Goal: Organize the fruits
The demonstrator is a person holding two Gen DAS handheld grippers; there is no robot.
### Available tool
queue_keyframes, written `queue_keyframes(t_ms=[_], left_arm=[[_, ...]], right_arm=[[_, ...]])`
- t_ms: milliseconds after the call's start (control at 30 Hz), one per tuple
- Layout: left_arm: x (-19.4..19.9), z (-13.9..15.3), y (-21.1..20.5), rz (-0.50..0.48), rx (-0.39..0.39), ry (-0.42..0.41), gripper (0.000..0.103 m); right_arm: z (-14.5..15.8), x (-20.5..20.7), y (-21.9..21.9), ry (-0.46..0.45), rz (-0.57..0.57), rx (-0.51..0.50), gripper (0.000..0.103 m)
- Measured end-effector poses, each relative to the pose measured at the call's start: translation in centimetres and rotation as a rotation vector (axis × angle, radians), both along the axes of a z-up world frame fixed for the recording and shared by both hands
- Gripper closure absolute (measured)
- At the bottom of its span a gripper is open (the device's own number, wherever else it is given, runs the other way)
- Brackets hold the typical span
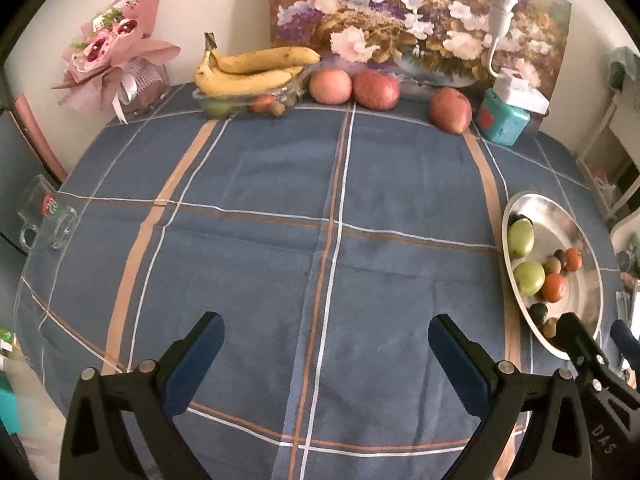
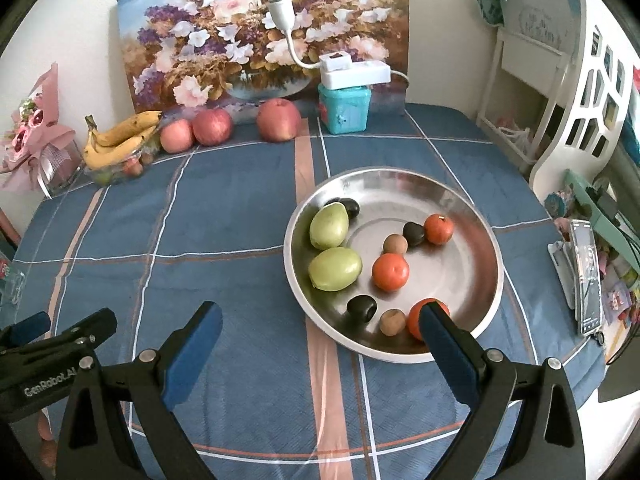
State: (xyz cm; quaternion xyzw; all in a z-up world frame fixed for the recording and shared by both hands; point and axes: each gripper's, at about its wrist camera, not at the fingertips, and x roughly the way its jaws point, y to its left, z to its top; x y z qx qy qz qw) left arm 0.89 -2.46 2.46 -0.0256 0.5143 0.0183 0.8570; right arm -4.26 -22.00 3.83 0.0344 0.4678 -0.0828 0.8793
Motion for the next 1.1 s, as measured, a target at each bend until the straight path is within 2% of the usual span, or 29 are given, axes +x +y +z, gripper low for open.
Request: queue_keyframes(t_ms=[233,567,1100], left_arm=[[-0.3,-0.2,0.5,0.023,-0.019,-0.013,0.000],[-0.5,-0.6,-0.1,0.004,0.034,-0.028,0.000],[-0.3,-1.2,-0.2,-0.012,0.040,-0.007,0.000]], right_arm=[[-0.2,0.1,-0.2,0.010,-0.005,0.007,0.004],[-0.7,0.2,-0.6,0.029,-0.010,0.013,0.004],[-1.3,0.4,-1.5,0.062,-0.024,0.028,0.004]])
